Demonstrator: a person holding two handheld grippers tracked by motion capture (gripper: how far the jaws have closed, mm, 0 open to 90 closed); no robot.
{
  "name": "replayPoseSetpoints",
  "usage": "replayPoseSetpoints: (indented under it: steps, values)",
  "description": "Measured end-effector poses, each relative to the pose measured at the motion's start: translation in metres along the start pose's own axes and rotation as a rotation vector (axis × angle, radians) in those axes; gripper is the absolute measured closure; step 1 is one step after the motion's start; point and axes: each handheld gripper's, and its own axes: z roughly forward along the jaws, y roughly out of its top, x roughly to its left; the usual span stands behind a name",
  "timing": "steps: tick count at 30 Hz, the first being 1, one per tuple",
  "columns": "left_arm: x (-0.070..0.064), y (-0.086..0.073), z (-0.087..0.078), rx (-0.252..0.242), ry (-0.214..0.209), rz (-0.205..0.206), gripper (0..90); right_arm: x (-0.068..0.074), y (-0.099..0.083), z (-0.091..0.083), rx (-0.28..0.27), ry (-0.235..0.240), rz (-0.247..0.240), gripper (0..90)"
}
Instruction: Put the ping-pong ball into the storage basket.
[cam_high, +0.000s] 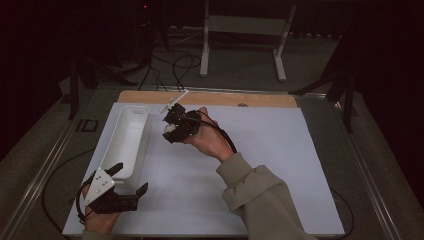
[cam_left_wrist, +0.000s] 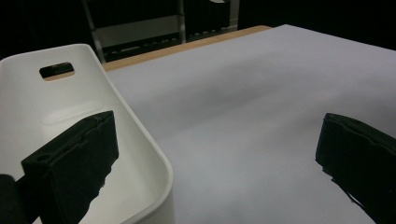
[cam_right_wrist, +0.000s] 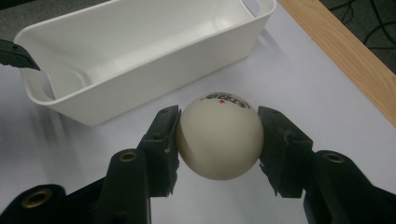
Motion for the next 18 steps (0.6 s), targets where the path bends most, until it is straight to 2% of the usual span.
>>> replayPoseSetpoints:
  steps: [18]
  values:
    - [-0.0003, 0.0001, -0.0008, -0.002, 0.001, 0.003, 0.0, 0.0075, 0.0064, 0.0028, -0.012, 0.013, -0.010, 50.9]
